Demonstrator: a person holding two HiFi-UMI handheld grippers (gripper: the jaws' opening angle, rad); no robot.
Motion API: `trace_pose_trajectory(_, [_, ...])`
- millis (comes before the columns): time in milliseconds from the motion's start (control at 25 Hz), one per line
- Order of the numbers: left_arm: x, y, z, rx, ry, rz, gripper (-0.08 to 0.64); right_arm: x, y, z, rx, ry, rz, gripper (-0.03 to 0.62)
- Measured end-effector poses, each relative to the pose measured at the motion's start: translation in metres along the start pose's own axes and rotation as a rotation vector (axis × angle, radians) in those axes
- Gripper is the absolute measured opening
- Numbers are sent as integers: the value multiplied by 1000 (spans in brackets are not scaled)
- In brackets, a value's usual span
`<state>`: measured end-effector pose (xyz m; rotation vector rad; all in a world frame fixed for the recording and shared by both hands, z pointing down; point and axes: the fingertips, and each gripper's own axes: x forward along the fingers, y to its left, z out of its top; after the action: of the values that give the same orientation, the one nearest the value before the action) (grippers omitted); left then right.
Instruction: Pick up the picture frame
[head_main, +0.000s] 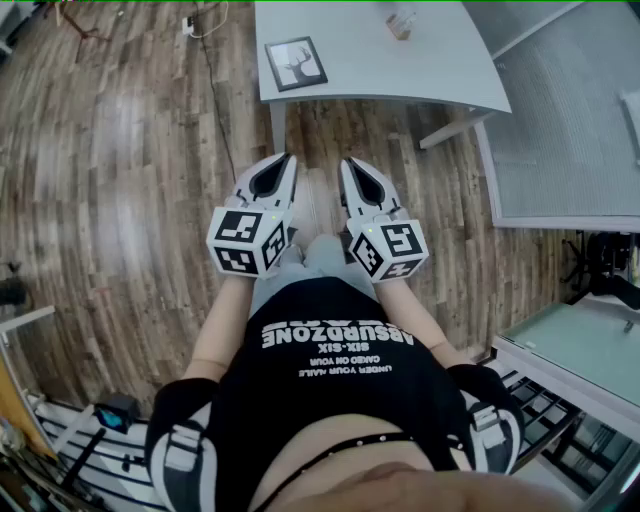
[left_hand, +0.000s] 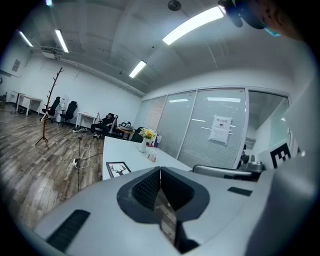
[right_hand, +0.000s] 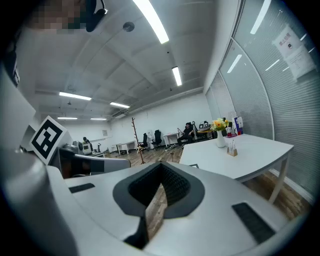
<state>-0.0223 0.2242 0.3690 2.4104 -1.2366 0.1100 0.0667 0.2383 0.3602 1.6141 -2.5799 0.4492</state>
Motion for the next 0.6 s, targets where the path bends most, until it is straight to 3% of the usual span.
trace_pose_trajectory(360, [-2,2,7,-14,-19,-31,20,13,11,11,-2,-48,36,16])
trace_pose_trajectory(600, [19,28,7,-16,-1,-17,20,45,-1,6,-7,-35,39,17])
